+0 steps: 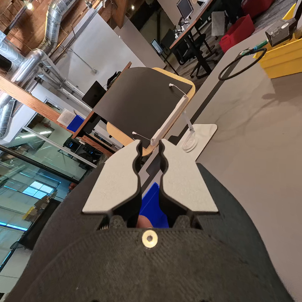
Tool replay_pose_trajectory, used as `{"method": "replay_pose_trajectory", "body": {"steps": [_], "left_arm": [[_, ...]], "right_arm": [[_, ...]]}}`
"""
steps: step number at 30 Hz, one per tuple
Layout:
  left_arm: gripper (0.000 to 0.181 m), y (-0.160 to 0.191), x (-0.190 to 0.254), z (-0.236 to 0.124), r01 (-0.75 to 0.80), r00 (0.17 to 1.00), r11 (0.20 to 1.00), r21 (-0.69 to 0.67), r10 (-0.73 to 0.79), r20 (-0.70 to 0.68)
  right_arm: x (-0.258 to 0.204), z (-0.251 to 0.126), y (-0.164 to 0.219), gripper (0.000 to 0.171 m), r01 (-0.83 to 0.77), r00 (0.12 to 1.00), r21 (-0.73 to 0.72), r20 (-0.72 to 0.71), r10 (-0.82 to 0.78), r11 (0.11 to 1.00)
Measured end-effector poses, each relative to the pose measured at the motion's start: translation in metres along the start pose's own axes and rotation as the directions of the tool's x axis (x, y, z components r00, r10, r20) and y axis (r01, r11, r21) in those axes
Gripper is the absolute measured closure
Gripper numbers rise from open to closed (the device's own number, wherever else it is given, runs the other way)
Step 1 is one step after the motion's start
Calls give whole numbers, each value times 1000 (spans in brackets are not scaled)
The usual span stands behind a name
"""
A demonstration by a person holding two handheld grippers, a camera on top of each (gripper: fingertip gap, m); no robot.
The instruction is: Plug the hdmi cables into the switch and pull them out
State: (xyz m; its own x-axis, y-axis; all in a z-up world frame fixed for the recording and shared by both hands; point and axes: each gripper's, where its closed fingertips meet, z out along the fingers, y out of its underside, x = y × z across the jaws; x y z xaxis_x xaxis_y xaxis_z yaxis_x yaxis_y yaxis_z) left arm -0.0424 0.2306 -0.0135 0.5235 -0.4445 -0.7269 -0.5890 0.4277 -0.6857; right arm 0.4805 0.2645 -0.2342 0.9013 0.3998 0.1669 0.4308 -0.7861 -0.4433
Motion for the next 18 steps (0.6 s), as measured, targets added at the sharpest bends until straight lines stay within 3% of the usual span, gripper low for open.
{"method": "replay_pose_trajectory", "body": {"steps": [4, 8, 18], "left_arm": [[163, 2, 2, -1, -20, 1000, 1000, -7, 20, -4], [163, 1, 2, -2, -41, 999, 999, -10, 41, -2], [162, 3, 8, 0, -70, 997, 997, -36, 69, -27]], "right_arm": [[-5, 2, 5, 139, 9, 1000, -74, 30, -7, 997], [-21, 17, 30, 143, 106, 994, -295, 43, -98, 949], [-28, 27, 51, 148, 96, 988, -551, 152, -13, 829]]}}
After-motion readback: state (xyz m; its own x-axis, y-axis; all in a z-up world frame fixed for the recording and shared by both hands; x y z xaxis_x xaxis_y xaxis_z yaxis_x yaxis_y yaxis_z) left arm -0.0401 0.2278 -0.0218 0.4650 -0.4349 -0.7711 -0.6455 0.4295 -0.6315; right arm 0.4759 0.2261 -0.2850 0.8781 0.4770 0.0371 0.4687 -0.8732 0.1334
